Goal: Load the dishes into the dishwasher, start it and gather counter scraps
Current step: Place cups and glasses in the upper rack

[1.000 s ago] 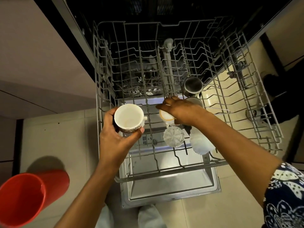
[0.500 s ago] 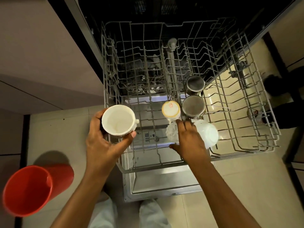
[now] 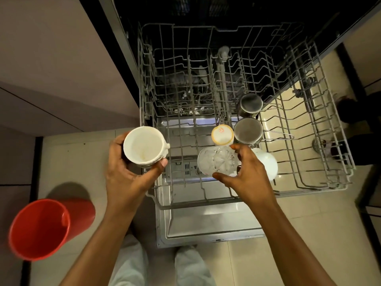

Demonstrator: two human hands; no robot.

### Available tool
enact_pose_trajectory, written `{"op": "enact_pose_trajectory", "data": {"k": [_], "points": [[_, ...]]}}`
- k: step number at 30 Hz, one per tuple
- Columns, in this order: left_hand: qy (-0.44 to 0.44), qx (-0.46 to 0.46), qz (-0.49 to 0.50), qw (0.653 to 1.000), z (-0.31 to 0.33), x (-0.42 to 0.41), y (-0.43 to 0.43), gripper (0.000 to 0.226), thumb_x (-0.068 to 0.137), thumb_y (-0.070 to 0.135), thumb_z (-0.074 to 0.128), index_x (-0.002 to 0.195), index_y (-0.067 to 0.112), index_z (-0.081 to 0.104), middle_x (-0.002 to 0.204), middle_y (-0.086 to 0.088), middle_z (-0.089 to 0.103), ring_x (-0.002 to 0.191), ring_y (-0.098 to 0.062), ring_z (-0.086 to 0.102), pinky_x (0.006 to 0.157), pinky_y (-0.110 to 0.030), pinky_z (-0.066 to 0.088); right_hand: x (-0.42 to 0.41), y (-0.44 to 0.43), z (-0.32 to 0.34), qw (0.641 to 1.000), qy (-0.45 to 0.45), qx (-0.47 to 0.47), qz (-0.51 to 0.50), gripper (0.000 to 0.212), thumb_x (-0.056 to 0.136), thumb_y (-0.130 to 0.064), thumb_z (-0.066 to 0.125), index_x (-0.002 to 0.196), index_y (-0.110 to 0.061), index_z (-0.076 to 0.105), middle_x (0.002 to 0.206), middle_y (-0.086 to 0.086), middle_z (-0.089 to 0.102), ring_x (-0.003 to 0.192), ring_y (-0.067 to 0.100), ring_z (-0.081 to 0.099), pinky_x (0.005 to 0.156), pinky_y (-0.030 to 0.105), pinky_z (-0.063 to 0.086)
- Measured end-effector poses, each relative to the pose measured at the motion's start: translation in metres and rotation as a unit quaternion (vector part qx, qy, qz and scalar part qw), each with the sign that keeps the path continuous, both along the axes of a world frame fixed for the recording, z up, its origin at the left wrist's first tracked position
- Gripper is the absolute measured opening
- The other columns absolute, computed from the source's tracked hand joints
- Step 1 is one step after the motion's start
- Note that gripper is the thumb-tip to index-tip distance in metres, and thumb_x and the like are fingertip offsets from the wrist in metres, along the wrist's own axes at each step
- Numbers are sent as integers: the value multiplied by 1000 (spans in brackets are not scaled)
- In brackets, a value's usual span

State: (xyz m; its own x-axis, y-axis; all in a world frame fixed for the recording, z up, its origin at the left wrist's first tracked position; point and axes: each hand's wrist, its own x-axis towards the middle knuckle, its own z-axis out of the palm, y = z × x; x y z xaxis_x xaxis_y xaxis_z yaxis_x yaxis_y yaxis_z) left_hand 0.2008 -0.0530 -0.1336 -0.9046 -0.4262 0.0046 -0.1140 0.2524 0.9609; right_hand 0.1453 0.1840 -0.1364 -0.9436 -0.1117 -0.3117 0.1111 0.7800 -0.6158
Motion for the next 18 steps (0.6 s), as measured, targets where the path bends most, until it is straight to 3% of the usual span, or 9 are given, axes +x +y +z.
{"op": "enact_pose_trajectory", "data": {"k": [5, 13, 18], "points": [[-4, 0, 2, 1000, -1, -1, 0, 70, 57, 46, 81, 115, 41, 44, 117, 7, 56, 111, -13, 56, 90, -31, 49, -2, -20, -24, 1000, -24, 0, 5, 79, 63, -29, 85, 129, -18, 43, 130, 2, 53, 118, 22, 52, 97, 37, 46], [-3, -6, 9, 1000, -1, -3, -1, 68, 56, 47, 80, 114, 44, 43, 115, 15, 55, 109, -5, 56, 88, -25, 48, 0, -43, -50, 996, -41, 62, 56, 75, 71, -30, 80, 132, -14, 39, 134, 5, 50, 119, 23, 52, 91, 30, 47], [-6, 0, -1, 1000, -1, -4, 4, 70, 56, 47, 80, 115, 41, 42, 115, 13, 56, 107, -2, 56, 84, -14, 47, 0, -42, -54, 992, -66, 58, 90, 83, 74, -32, 78, 141, -17, 30, 142, 4, 41, 127, 23, 45, 100, 33, 42]]}}
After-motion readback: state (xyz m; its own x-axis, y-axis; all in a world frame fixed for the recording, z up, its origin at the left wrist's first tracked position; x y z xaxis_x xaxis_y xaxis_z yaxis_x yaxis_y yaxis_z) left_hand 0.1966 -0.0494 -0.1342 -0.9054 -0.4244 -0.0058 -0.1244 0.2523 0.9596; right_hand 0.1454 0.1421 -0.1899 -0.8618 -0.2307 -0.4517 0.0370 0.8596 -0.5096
